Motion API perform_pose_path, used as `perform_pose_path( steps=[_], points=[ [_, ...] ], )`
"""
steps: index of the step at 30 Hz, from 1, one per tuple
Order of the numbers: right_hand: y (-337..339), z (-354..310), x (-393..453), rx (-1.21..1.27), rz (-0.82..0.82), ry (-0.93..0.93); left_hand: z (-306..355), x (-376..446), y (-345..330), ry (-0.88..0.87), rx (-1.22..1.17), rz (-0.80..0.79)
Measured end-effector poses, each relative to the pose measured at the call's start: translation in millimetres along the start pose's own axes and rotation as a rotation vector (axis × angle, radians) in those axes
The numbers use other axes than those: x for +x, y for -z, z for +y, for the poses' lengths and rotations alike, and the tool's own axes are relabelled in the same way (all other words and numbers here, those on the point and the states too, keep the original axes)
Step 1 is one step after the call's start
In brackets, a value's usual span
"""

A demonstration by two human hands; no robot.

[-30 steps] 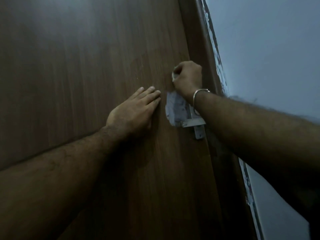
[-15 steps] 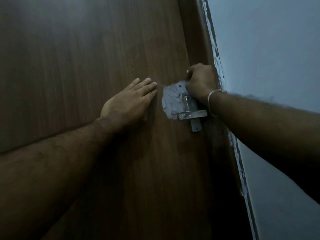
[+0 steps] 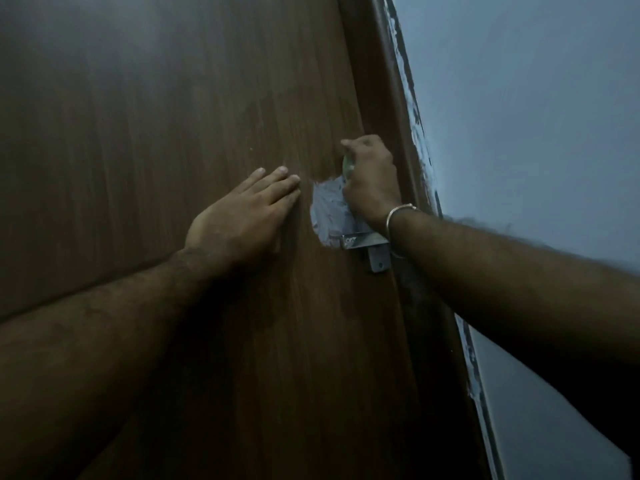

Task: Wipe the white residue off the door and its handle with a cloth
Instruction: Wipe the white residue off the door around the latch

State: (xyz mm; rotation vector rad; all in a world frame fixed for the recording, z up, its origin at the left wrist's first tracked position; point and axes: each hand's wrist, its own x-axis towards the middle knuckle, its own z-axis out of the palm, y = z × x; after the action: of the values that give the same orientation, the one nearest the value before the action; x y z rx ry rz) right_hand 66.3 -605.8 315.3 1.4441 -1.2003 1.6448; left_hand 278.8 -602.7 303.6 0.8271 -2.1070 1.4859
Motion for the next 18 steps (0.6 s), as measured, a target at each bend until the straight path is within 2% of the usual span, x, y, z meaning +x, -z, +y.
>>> perform_pose_path(
  steps=[2, 5, 9, 12, 15, 18],
  points=[
    [0.8, -2.5, -3.5, -0.012, -0.050, 0.010, 0.3, -0.4, -0.1, -0.002, 0.009, -0.017],
    [6.1, -16.3, -1.1, 0.042, -0.026, -0.133, -0.4, 0.0, -1.0, -0.009, 0.002, -0.016],
    [-0.7, -48.9, -22.5, -0.056, -0.023, -0.043, 1.8, -0.9, 1.2, 0.007, 0.007, -0.012],
    [0.5, -56.1, -30.3, -0.040, -0.169, -0.090, 4.9, 0.0, 0.7, 0.003, -0.003, -0.005],
    [1.3, -73.4, -34.1, 0.088, -0.449, -0.196, 3.6, -1.2, 0.3, 0.000, -0.007, 0.022],
    [-1.8, -84.5, -49.9, 0.234, -0.548, -0.237, 2.2, -4.8, 3.1, 0.024, 0.010, 0.060]
  ],
)
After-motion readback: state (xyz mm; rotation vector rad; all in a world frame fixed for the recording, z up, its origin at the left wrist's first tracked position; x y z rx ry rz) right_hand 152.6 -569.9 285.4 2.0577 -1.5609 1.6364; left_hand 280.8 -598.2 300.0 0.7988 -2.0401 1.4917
